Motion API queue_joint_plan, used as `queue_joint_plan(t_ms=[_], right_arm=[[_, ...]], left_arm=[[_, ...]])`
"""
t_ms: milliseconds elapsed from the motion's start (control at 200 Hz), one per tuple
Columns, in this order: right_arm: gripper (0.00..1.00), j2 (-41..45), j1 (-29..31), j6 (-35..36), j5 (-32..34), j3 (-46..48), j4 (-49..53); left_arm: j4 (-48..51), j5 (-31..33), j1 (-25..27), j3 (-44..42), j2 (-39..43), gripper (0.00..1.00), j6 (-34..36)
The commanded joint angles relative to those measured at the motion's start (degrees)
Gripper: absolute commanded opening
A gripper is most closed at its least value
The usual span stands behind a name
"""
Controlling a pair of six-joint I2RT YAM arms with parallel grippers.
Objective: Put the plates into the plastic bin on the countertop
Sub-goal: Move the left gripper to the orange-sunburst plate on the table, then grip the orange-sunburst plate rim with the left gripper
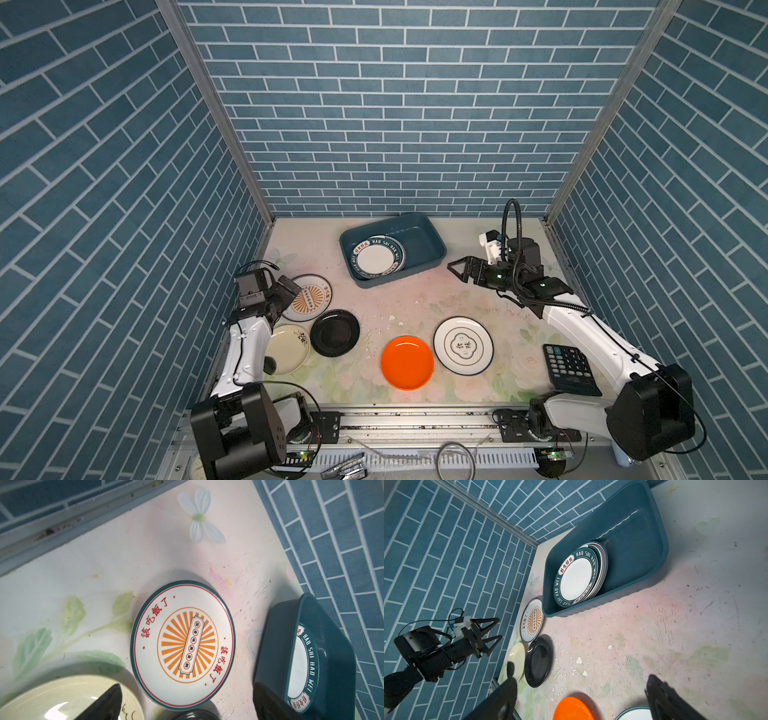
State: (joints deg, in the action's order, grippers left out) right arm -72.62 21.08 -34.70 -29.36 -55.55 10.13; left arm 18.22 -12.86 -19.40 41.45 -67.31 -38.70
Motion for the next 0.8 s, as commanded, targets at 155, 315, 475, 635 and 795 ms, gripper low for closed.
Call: queue_joint_plan(t_ms=[155,315,475,635,795], right_arm=[[0.96,0.5,-0.4,-3.5,-2.9,-0.8,-2.1],[0.96,1.2,-0.5,-4.3,-1.8,-0.7,-1.9],[0.95,1.2,-0.5,-6.0,-1.2,-0.5,-2.3],[0.94,0.9,-0.7,-7.9,-1.4,0.0,-3.4],[0.93,0.8,-0.6,-8.5,-1.4,-0.3,-3.2]], left_arm=[[-11.6,-8.3,-3.6,-3.2,-6.0,0.98,-3.3],[-16.2,-10.1,-5.1,-2.8,-11.3,0.96,-4.4],[-20.6,-13.4,-6.0,-2.1,-15.6,0.89,-5.7],[-21.8,-14.9,-6.9,-1.7,-19.6,0.87,-6.0],[-26.3,-20.3,-9.4,-0.2,-24.6,0.81,-8.1]])
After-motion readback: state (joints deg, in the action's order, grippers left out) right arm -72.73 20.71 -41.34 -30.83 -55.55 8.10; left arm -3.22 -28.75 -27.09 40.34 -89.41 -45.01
